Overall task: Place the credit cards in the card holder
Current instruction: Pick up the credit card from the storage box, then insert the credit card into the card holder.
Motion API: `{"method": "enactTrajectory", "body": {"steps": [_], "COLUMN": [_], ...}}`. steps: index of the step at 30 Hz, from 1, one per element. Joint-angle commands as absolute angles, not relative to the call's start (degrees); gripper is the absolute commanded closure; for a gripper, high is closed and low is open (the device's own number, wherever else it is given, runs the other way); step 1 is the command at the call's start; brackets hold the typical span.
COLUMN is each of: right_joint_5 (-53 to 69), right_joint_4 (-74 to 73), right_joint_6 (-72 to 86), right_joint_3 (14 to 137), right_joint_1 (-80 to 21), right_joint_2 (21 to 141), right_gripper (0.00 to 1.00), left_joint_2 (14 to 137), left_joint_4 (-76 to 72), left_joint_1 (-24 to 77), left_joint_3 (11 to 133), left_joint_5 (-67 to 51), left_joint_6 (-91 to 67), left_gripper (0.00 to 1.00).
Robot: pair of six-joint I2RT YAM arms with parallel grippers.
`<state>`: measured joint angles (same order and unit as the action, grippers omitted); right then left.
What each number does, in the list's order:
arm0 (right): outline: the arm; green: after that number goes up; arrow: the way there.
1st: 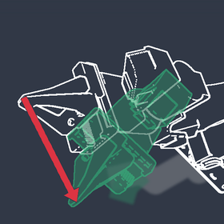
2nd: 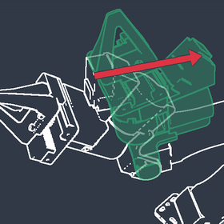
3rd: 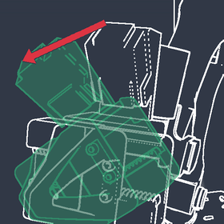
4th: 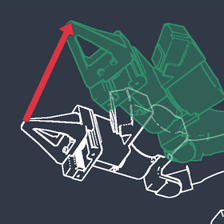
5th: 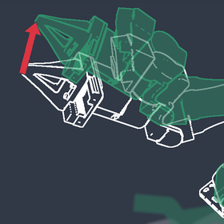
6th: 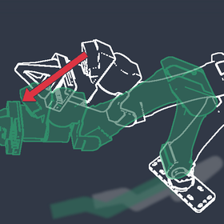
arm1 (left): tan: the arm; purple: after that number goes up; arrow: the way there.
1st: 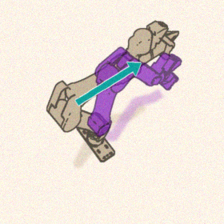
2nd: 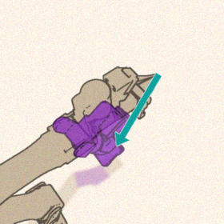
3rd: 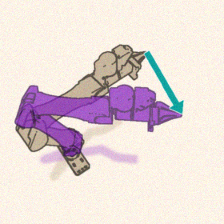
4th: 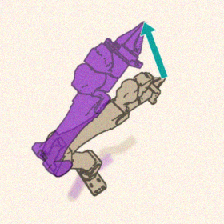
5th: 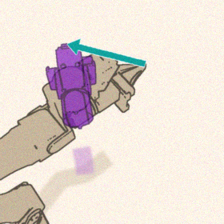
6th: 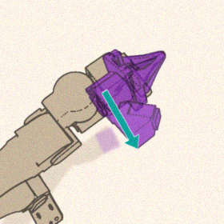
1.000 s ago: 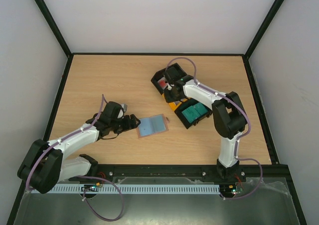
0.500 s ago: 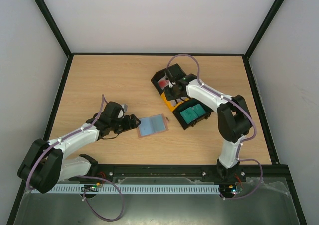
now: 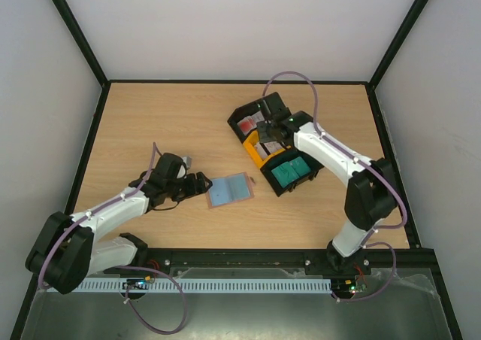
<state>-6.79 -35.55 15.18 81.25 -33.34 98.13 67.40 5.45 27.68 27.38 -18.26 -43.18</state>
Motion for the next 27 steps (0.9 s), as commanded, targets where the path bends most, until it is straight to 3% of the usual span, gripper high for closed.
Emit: {"method": "enactTrajectory", "body": {"steps": [1,6,11,13,17,19,23,27], "right_joint_5": [2.8,20.4,41.8,45.5,46.9,47.5,48.6,49.4], "right_joint_4": [-31.9,-19.9,8.3,22.5,31.5,34.3,36.9,37.2], "right_joint_6": [17.5,25.2,46.3,55.2,63.2,65.7,67.6,67.8], "right_joint_3": [77.6,66.6,48.9,43.8,40.4,39.5,38.6,38.0], "right_joint_1": [-33.4,-33.4,-33.9,-34.8,-37.3,-38.6,-40.3,-41.1], "right_joint_2": [92.2,82.9,74.3,72.6,71.7,72.0,73.1,73.9], "right_gripper": [0.98,0.98,0.98,0.98,0.98,0.98,0.98,0.98], "left_joint_2": [63.6,56.8,51.2,50.4,49.9,49.8,51.0,51.6], "left_joint_4": [3.9,-2.0,-12.0,-16.8,-23.5,-25.8,-28.8,-30.4], "left_joint_1": [27.4,27.4,27.6,27.7,28.2,28.5,28.8,29.1], "left_joint_3": [28.4,27.1,24.1,22.6,21.4,21.1,21.0,21.1], "left_joint_5": [-18.8,-23.3,-28.3,-30.2,-32.7,-32.9,-34.7,-35.2], "left_joint_6": [-44.9,-49.9,-59.5,-63.6,-67.7,-68.5,-69.9,-70.3], "left_gripper": [0.19,0.16,0.09,0.08,0.10,0.15,0.39,0.54]}}
